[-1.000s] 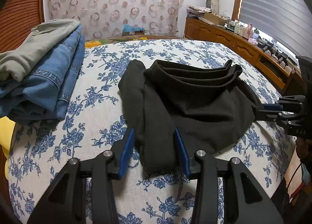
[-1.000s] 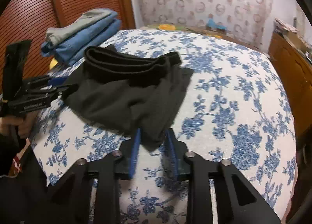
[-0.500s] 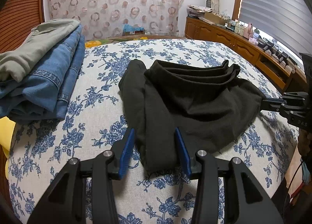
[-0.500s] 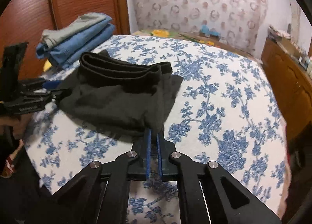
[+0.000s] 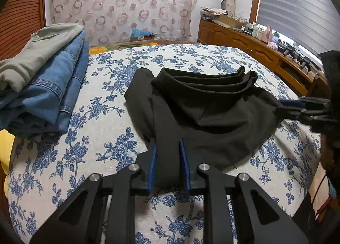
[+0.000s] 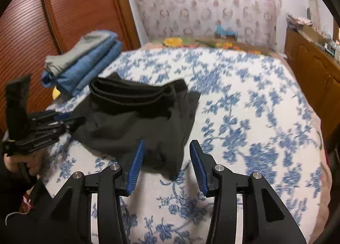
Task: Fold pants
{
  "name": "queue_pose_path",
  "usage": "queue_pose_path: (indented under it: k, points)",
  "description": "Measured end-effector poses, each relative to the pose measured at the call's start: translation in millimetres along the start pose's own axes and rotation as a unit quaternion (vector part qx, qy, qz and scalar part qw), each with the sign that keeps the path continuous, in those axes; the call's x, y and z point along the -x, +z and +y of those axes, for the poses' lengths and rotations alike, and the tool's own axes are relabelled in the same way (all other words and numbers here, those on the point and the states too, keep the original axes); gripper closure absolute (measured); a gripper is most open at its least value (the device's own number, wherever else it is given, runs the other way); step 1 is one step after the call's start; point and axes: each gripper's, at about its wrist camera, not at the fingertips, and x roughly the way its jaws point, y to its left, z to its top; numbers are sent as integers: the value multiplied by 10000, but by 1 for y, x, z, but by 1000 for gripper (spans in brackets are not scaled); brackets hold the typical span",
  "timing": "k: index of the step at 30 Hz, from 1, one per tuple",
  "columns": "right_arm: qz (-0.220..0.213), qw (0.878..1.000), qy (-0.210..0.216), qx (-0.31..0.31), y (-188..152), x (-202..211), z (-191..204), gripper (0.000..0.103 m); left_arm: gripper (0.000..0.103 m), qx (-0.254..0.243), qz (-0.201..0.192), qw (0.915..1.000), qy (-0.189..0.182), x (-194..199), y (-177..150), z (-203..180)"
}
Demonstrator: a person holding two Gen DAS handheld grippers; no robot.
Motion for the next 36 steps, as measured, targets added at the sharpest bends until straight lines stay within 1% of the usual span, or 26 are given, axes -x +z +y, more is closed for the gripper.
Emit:
queue_pose_path:
  k: [2, 4, 5, 6, 7, 8, 10, 14, 16, 19, 22, 23, 24, 25, 26, 27, 28, 31, 36]
  points:
    - [150, 9999, 16, -78, -1, -13, -1, 58, 89, -17, -3, 10000, 13, 0, 0, -2]
    - [180, 9997, 67, -172, -2, -19, -2, 57, 90, -15, -1, 10000, 11, 1, 0, -2]
    - [148, 9997, 97, -173, -3, -19, -2, 61, 92, -10, -1, 10000, 15, 1, 0, -2]
    - [175, 9996, 163, -181, -2, -19, -2, 76, 93, -43, 1, 10000, 32, 2, 0, -4]
    - [199, 9994, 219, -171, -3, -19, -2, 85, 93, -81, -18, 9999, 58, 4, -1, -5]
    - [253, 9992, 274, -131, -3, -20, 0, 91, 94, -141, -47, 9998, 94, 6, -2, -8]
    - [227, 9994, 273, 13, -6, -16, 3, 94, 94, -260, -87, 9996, 119, 13, -7, -14]
    - [151, 9993, 276, 204, -14, 0, 11, 96, 95, -237, -101, 9996, -69, 32, -18, -20]
    - [138, 9991, 306, 276, -21, 10, 15, 96, 94, -207, -72, 9995, -211, 44, -26, -22]
    - [137, 9986, 365, 350, -30, 21, 20, 96, 93, -137, -45, 9995, -270, 54, -33, -23]
    - [162, 9986, 317, 396, -35, 26, 25, 93, 87, -115, -8, 9997, -229, 57, -32, -23]
    - [118, 9986, 300, 426, -36, 29, 27, 91, 81, -127, -21, 9997, -196, 58, -32, -23]
    - [72, 9987, 259, 436, -35, 31, 27, 87, 73, -157, -55, 9998, -126, 60, -29, -22]
    - [32, 9988, 229, 441, -34, 33, 27, 83, 70, -177, -94, 9997, -111, 61, -26, -22]
    - [-28, 9987, 212, 452, -32, 35, 27, 79, 64, -191, -116, 9997, -133, 62, -24, -22]
    - [-70, 9987, 192, 471, -30, 37, 27, 69, 62, -195, -113, 9996, -166, 61, -21, -20]
    - [-125, 9985, 172, 514, -26, 38, 27, 66, 61, -197, -95, 9996, -168, 59, -18, -18]
    - [-175, 9978, 145, 623, -17, 34, 28, 61, 61, -244, 43, 9996, -115, 45, -9, -16]
    - [-25, 9963, 60, 853, 0, 9, 28, 61, 61, -335, 259, 9991, -76, 21, 9, -15]
